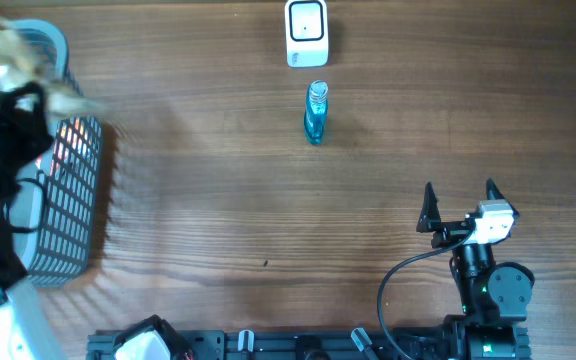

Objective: Scan the item barcode
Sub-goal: 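Carry the clear bag with the left gripper toward the scanner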

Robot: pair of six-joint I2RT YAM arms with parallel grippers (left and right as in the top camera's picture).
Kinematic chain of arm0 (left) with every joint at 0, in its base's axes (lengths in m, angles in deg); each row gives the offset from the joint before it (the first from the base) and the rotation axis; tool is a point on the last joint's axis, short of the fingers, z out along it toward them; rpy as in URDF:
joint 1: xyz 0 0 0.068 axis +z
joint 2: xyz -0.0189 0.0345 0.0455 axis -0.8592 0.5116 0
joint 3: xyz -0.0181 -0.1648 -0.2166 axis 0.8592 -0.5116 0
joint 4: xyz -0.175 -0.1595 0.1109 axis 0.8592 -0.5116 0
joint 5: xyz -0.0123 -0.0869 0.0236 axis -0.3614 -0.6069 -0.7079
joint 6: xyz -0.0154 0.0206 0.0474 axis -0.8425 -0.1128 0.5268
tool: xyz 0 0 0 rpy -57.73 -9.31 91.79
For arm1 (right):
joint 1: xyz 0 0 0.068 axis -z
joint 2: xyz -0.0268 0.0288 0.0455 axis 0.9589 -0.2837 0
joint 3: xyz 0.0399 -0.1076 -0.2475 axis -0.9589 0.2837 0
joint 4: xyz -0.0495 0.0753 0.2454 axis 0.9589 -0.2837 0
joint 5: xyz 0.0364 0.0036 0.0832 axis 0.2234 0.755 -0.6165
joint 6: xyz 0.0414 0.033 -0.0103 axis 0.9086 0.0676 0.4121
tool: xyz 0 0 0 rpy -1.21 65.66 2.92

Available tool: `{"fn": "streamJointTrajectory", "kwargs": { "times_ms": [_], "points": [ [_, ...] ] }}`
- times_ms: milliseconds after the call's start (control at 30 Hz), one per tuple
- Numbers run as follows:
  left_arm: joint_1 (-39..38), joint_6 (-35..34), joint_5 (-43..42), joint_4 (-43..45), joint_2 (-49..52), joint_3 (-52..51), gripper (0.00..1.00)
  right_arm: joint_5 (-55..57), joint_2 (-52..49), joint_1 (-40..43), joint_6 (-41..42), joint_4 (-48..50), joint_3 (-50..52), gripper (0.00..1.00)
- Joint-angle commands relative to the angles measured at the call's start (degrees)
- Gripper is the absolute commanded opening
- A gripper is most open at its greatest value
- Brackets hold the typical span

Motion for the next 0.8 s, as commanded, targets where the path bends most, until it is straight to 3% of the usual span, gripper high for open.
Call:
{"fn": "streamJointTrajectory", "kwargs": {
  "times_ms": [0, 100, 300, 567, 767],
  "points": [
    [-9.05, -2.71, -4.81, 0.11, -0.9, 0.87, 0.04, 0.76, 0.15, -0.28, 0.31, 0.09, 0.07, 1.0],
    [-16.57, -2.73, -2.49, -2.19, 0.74, 0.76, 0.04, 0.76, 0.15, -0.28, 0.28, 0.07, 0.07, 1.0],
    [-32.92, -5.31, 19.3, -15.76, 11.26, -0.59, 0.04, 0.76, 0.15, -0.28, 0.26, 0.09, 0.07, 1.0],
    [-44.11, -18.23, 31.32, -10.95, 25.55, -9.38, 0.04, 0.76, 0.15, -0.28, 0.31, 0.09, 0.07, 1.0],
    [-48.15, -27.85, 32.28, -1.9, 36.06, -13.44, 0.04, 0.76, 0.15, -0.28, 0.28, 0.07, 0.07, 1.0]
  ]
}}
